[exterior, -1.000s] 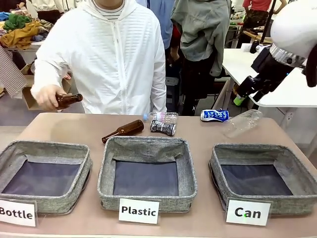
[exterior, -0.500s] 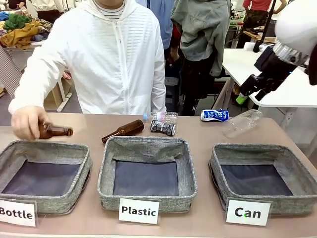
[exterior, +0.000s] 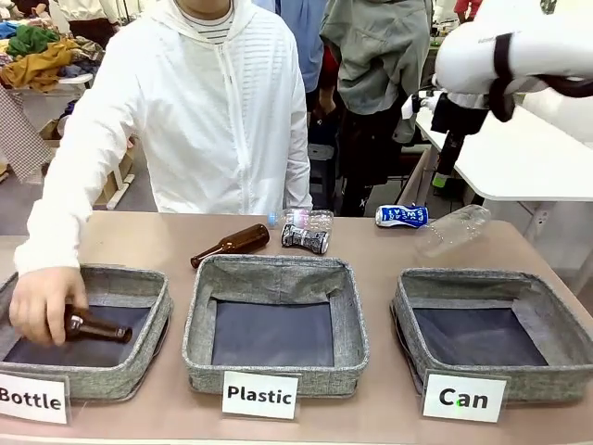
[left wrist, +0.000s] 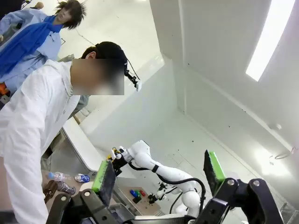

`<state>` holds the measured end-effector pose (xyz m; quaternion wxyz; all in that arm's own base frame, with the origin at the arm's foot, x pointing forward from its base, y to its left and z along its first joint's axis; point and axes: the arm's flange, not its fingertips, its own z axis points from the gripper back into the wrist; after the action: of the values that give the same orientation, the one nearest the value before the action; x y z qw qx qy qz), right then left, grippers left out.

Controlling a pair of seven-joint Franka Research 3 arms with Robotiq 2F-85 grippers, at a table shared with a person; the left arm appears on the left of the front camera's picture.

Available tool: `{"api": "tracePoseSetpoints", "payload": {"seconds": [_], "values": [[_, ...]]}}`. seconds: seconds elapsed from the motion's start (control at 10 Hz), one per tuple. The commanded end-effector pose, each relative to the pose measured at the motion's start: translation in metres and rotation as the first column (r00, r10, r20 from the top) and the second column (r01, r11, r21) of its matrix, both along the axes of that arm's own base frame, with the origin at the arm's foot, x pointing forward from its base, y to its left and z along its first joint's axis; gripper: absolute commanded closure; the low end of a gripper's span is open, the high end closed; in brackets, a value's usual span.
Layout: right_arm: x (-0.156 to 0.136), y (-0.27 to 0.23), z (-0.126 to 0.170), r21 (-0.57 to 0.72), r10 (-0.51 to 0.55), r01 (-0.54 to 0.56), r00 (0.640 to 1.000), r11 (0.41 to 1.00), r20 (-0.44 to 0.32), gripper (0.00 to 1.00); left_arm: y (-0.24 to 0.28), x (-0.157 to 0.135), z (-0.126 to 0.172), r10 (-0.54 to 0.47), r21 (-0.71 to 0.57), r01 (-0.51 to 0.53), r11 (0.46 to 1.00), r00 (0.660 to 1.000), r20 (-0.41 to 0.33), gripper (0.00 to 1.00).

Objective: Sort the can waste into the basket.
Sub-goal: Pick up the can waste from the table and place it in the right Fabric basket.

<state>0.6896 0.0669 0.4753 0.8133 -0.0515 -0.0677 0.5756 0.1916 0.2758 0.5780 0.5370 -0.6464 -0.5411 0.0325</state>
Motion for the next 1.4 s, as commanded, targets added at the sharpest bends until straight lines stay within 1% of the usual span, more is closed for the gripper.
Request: {"api": "tracePoseSetpoints", "payload": {"seconds": [0.0,0.1,0.2,0.3,0.4,0.5,0.6,0.7,0.8,0.9,1.0,1.1,1.2,1.3], "values": [[0.035,0.007,-0.008,0.025,0.267,-0.269,0.961,0.963,0.074,0.0,0.013,-0.011,-0.003,0.009,0.036,-0.01,0.999,0.999,0.032,0.0],[0.045,0.008,-0.018,0.053,0.25,-0.254,0.965,0.966,0.073,0.0,0.019,-0.018,0.0,0.018,0.021,-0.019,1.0,0.999,0.045,0.0],[0.05,0.007,-0.023,0.135,0.188,-0.197,0.979,0.971,0.078,0.0,0.026,-0.023,0.001,0.055,0.017,-0.056,0.998,0.997,0.056,0.0],[0.031,0.013,-0.016,-0.011,0.218,-0.218,0.974,0.976,0.056,0.0,0.022,-0.027,0.004,0.068,0.03,-0.07,0.997,0.995,0.075,0.0],[0.031,0.013,-0.016,-0.011,0.218,-0.218,0.974,0.976,0.056,0.0,0.015,-0.027,0.007,0.03,0.046,-0.034,0.998,0.995,0.091,0.0],[0.042,0.014,-0.029,0.032,0.22,-0.222,0.973,0.974,0.068,0.0,0.007,-0.02,0.01,-0.01,0.075,0.002,0.997,0.995,0.096,0.0],[0.049,0.015,-0.042,0.016,0.217,-0.218,0.973,0.976,0.077,0.0,0.0,-0.012,0.011,-0.033,0.089,0.024,0.996,0.995,0.096,0.0],[0.059,0.017,-0.061,0.031,0.232,-0.234,0.971,0.972,0.063,0.0,-0.009,-0.006,0.009,-0.062,0.088,0.054,0.995,0.994,0.092,0.0],[0.068,0.019,-0.08,0.041,0.216,-0.219,0.974,0.975,0.064,0.0,-0.025,0.005,0.005,-0.122,0.122,0.113,0.986,0.99,0.071,0.0],[0.075,0.02,-0.094,0.05,0.223,-0.229,0.969,0.972,0.107,0.0,-0.041,0.02,0.002,-0.168,0.169,0.159,0.973,0.985,0.039,0.0],[0.081,0.024,-0.107,0.054,0.235,-0.242,0.966,0.969,0.106,0.0,-0.057,0.033,0.0,-0.219,0.188,0.213,0.959,0.976,0.01,0.0],[0.086,0.025,-0.12,0.058,0.235,-0.238,0.97,0.97,0.058,0.0,-0.075,0.043,-0.007,-0.247,0.217,0.247,0.945,0.969,-0.025,0.0],[0.09,0.025,-0.131,0.067,0.231,-0.234,0.971,0.97,0.061,0.0,-0.099,0.052,-0.018,-0.273,0.232,0.281,0.931,0.96,-0.064,0.0],[0.095,0.026,-0.144,0.062,0.214,-0.218,0.974,0.974,0.074,0.0,-0.128,0.065,-0.039,-0.296,0.287,0.32,0.903,0.947,-0.125,0.0]]}}
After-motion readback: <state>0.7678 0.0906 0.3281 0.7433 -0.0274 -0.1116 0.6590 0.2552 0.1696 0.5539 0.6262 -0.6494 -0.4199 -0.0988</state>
